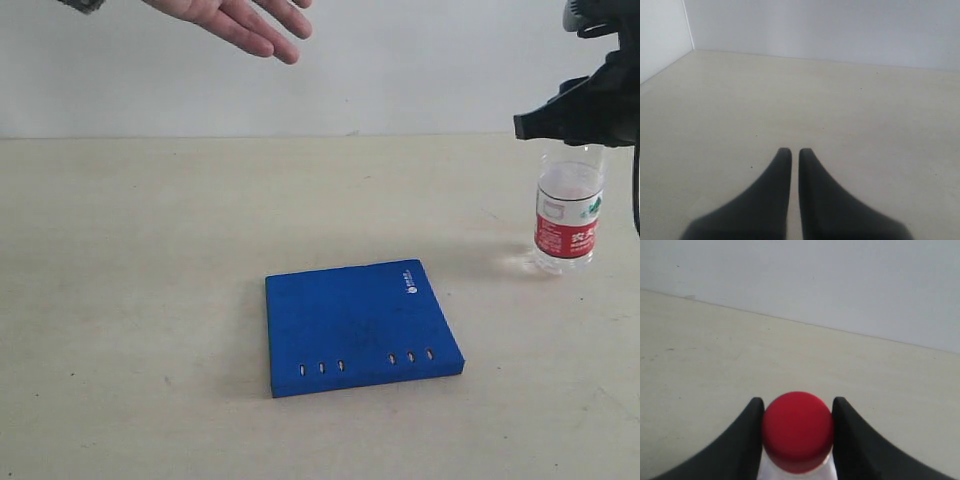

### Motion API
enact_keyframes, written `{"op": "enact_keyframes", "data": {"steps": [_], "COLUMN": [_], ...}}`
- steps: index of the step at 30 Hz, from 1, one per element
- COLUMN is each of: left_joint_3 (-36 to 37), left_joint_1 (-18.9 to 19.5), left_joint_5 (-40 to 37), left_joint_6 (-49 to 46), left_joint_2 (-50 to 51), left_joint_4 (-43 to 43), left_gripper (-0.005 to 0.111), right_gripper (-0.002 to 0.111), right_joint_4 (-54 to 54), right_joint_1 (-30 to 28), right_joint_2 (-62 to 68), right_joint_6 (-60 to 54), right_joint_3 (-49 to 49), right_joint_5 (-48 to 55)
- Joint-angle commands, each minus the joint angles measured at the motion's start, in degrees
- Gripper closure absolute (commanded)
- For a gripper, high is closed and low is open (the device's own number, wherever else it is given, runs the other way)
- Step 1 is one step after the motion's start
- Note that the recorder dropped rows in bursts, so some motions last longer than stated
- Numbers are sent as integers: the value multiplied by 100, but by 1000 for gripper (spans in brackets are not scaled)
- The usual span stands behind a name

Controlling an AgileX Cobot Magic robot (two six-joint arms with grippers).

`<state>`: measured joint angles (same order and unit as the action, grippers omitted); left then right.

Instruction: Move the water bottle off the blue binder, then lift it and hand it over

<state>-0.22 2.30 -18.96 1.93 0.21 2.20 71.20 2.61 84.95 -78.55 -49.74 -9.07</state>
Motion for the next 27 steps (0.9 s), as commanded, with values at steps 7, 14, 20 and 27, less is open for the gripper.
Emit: {"op": "enact_keyframes", "data": {"steps": [7, 14, 20, 27], "left_joint_3": [22, 22, 22, 22], "left_joint_1": [-14, -14, -14, -14], "left_joint_5": [76, 76, 76, 76], "left_joint_6": [-22, -22, -22, -22], "left_joint_2": [-21, -21, -21, -21], "left_joint_4": [25, 25, 25, 25], "left_gripper": [101, 101, 101, 101], "right_gripper": [97, 61, 57, 57], "right_joint_4": [-123, -123, -123, -145], "right_joint_1": [-203, -203, -203, -203], "right_joint_2": [-33, -33, -73, -515], "right_joint_6": [6, -120, -144, -343], "right_joint_3": [-3, -3, -25, -243], "right_joint_5": [164, 379, 86, 43]}}
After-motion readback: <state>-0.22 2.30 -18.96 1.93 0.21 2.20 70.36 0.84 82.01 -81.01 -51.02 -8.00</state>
